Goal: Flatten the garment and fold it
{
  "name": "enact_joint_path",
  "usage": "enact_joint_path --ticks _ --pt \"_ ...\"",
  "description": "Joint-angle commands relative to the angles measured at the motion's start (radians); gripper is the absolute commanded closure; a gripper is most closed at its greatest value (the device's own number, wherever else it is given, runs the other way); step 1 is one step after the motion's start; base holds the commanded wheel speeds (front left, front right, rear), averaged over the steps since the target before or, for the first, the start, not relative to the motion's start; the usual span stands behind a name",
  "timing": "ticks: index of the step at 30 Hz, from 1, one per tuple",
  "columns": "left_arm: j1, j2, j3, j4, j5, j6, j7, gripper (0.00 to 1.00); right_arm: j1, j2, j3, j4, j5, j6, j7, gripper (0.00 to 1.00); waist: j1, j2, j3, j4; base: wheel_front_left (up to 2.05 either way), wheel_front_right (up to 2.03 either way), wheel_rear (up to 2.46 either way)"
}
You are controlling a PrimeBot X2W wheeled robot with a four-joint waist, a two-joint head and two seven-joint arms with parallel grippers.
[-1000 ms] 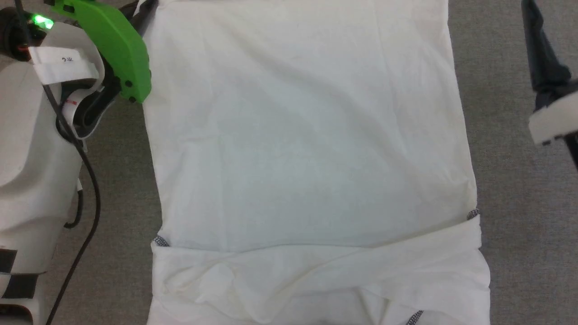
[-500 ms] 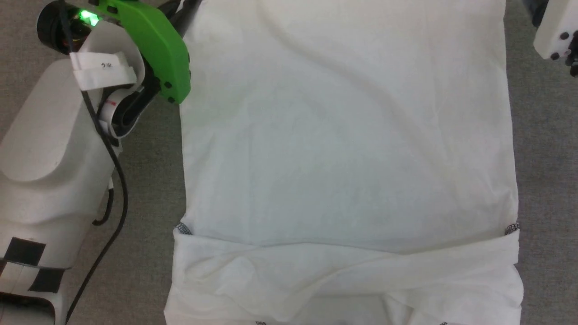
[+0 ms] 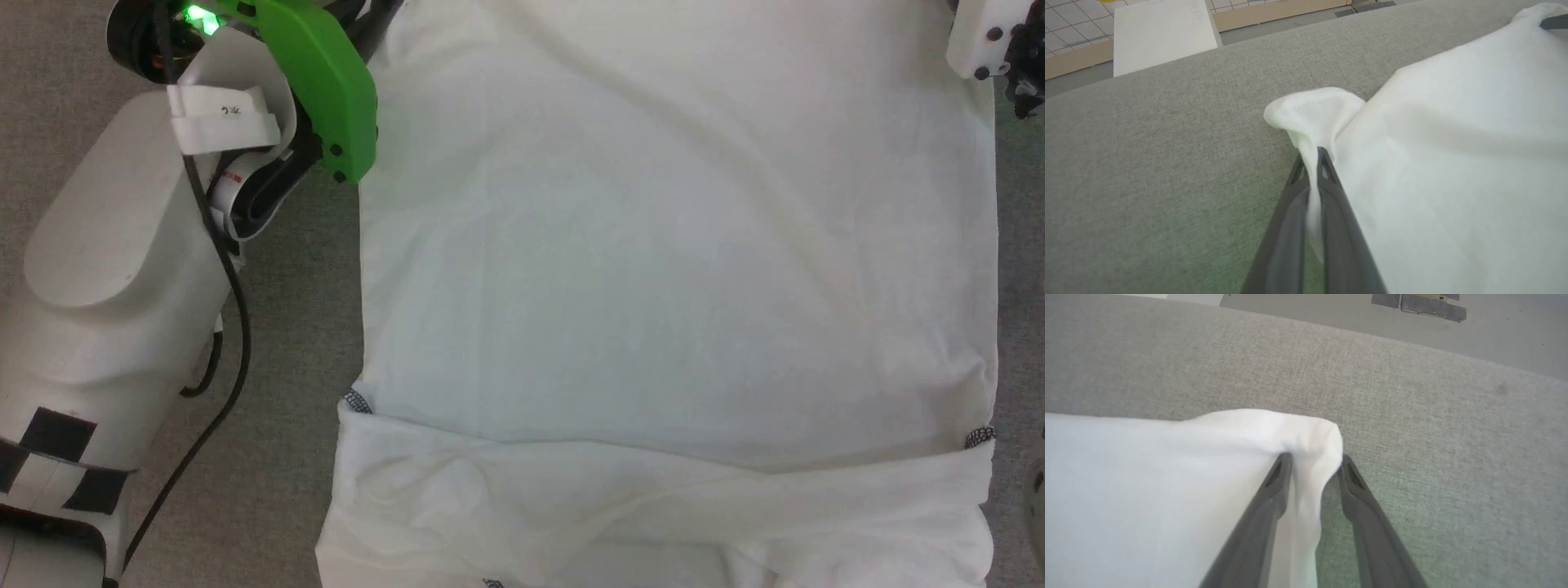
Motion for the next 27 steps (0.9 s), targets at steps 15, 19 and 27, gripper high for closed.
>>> enact_joint_path --ticks 15,19,27 --pt "-0.040 0.011 0.038 0.069 0.003 -0.004 -0.241 1.00 0.015 -0.054 0.031 0.002 0.063 -0.001 -0.204 1.00 0.0000 0.0000 -0.079 -0.023 0.00 0.00 0.00" --pt "-0.019 0.023 0.058 0.086 0.021 0.004 -0.344 1.00 0.063 -0.093 0.032 -0.022 0.119 -0.001 -0.270 1.00 0.0000 0.0000 -0.137 -0.044 0.00 0.00 0.00" --pt "0.015 0.010 0.051 0.070 0.031 0.004 -0.451 1.00 0.120 -0.112 0.036 -0.037 0.166 -0.001 -0.332 1.00 0.0000 0.0000 -0.207 -0.062 0.00 0.00 0.00"
